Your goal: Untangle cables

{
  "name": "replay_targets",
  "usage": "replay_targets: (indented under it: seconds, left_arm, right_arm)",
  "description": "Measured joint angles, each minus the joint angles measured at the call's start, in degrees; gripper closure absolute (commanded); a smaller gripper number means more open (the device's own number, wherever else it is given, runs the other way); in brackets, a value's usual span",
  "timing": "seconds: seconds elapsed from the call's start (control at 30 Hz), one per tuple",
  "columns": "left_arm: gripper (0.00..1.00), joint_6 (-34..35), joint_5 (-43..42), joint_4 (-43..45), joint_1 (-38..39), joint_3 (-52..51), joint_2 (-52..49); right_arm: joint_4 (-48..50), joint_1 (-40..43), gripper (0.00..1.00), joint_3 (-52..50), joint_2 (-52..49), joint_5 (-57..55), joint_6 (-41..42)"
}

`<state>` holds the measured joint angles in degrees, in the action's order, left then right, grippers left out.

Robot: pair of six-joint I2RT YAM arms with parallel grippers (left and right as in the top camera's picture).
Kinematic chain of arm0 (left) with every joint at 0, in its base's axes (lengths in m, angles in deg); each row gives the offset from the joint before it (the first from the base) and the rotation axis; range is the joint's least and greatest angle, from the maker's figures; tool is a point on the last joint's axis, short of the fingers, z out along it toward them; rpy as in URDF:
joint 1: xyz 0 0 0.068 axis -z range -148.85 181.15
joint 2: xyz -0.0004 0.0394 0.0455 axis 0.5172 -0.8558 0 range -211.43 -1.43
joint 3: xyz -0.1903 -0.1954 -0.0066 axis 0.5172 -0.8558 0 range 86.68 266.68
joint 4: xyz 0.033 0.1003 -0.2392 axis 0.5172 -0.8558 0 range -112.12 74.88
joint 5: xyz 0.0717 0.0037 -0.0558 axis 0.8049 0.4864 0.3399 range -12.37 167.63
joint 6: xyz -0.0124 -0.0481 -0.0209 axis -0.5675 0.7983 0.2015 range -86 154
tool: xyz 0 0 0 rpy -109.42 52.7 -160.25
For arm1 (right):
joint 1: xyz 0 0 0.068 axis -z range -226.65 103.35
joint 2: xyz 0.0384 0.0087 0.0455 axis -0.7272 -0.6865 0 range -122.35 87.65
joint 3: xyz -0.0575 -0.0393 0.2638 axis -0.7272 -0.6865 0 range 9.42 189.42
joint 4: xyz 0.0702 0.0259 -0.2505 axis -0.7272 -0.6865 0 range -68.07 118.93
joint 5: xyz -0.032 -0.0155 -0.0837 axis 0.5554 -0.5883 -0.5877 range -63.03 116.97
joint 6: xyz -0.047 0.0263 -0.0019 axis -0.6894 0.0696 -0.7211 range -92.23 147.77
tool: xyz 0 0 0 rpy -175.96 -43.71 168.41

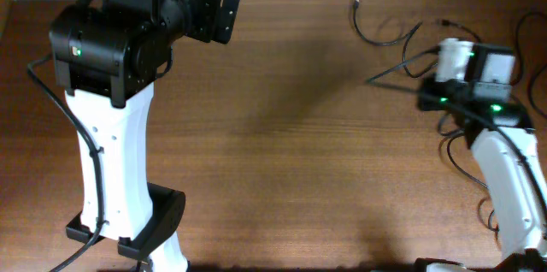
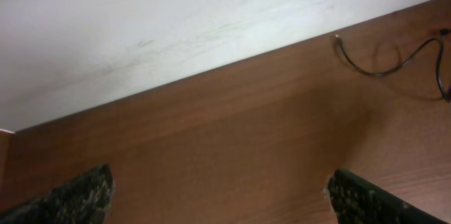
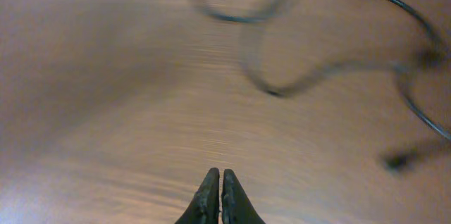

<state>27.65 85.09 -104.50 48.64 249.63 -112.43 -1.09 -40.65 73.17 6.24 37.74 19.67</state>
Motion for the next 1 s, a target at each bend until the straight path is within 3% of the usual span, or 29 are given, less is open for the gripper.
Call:
replay_targets:
  seconds: [0.07, 0.2, 0.23, 0.27, 0.3, 0.6, 0.87, 1.0]
  left_arm:
    - [0.01, 0.0, 0.0, -0.1, 0.0, 0.0, 0.0]
    - [0.01, 0.0, 0.0, 0.0, 0.0, 0.0, 0.0]
    - [0.01, 0.0, 0.0, 0.0, 0.0, 0.0, 0.0]
    - [0.01, 0.0, 0.0, 0.0, 0.0, 0.0, 0.0]
    - [0.01, 0.0, 0.0, 0.0, 0.0, 0.0, 0.0]
    - [0.01, 0.0, 0.0, 0.0, 0.0, 0.0, 0.0]
    - [0.01, 0.0, -0.1, 0.0, 0.0, 0.0, 0.0]
    - [0.01, 0.0, -0.1, 0.0, 0.0, 0.0, 0.0]
  right_arm:
    - [-1.2, -6.3, 0.96, 3.2, 0.2, 3.3, -6.5]
    - [-3.4, -8.0, 0.95, 11.1, 1.0, 4.4, -14.5]
    - [-4.7, -8.0, 0.48, 11.8, 1.0, 4.3, -15.5]
    - [-5.0, -8.0, 0.16, 12.0, 1.1, 4.2, -16.3]
    - [-5.1, -8.0, 0.03, 12.0, 1.1, 4.1, -16.5]
    - [-9.0, -8.0, 0.02, 12.2, 1.2, 6.0, -15.6]
    - [-3.8, -8.0, 0.01, 12.3, 2.1, 10.1, -13.4]
    - [-3.8, -8.0, 0.01, 12.3, 12.3, 7.1, -10.0]
